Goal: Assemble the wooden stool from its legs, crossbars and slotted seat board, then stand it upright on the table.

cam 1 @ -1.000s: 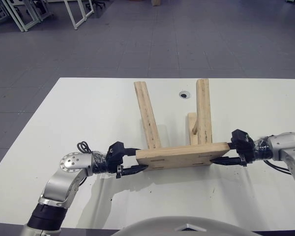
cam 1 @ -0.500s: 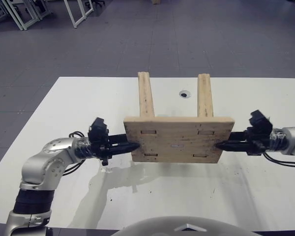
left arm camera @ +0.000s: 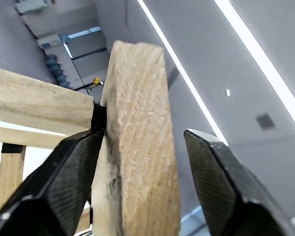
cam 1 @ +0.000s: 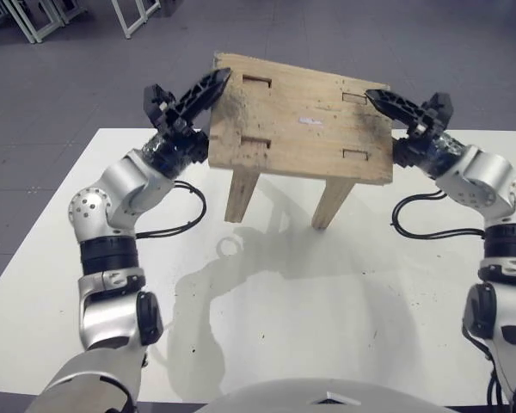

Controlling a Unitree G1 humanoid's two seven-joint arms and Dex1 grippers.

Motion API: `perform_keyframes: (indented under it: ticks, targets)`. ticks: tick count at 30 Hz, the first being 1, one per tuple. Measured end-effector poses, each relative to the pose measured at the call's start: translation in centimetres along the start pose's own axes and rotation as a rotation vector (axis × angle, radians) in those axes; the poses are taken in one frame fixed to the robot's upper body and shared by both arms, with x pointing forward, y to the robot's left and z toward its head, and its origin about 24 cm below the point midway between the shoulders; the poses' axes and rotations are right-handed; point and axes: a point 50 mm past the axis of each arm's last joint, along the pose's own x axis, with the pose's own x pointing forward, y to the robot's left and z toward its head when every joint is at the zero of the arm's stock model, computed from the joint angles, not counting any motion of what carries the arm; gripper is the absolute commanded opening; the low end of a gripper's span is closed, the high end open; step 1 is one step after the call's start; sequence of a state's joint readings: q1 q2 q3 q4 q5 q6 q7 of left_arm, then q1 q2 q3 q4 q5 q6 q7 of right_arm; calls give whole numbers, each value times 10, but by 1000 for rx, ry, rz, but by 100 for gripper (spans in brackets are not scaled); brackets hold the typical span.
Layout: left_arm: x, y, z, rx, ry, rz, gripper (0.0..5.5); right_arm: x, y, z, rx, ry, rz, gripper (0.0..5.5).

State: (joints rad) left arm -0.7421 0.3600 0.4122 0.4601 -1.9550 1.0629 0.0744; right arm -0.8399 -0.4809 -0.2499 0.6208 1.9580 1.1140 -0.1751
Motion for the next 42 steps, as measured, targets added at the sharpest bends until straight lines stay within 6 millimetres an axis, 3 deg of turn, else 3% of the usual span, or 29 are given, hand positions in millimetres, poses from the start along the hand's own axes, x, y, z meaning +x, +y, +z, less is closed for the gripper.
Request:
perform_keyframes:
  ticks: [1,6,9,12,18,20,22,25,27,31,35,37,42]
  targets:
    - [4,1,4,-34,-22,41,373,3,-1,4,35,-9,-44,414]
    - [4,32,5,-165,-31,316,454,11,-6,22,114,-70,-172,417]
    - [-6,39,2,-160,-23,351,503,13,-8,22,123,-38,-166,417]
    - [-22,50,1,-173,-45,387,503,10,-17,18,116,-3,-190,417]
    - [-44,20,25,-91,-212,280,503,-13,-14,31,64,-59,-164,417]
    - [-57,6,29,-12,-266,263,503,-30,-16,39,16,-118,-192,417]
    - [-68,-2,27,184,-311,330,503,-46,-19,46,-135,-219,-282,417]
    - [-67,-3,20,482,-352,425,503,-59,-23,47,-387,-326,-397,417]
    - [-72,13,10,732,-372,578,503,-68,-34,37,-594,-380,-513,417]
    - [-95,51,-20,1155,-357,838,503,-73,-66,-2,-982,-416,-700,417]
    - [-97,67,-72,1478,-350,812,503,-74,-91,-61,-1386,-428,-748,417]
    - [-93,65,-82,1536,-384,765,503,-82,-104,-79,-1429,-430,-773,417]
    - [-98,72,-97,1566,-389,769,503,-86,-107,-98,-1436,-458,-774,417]
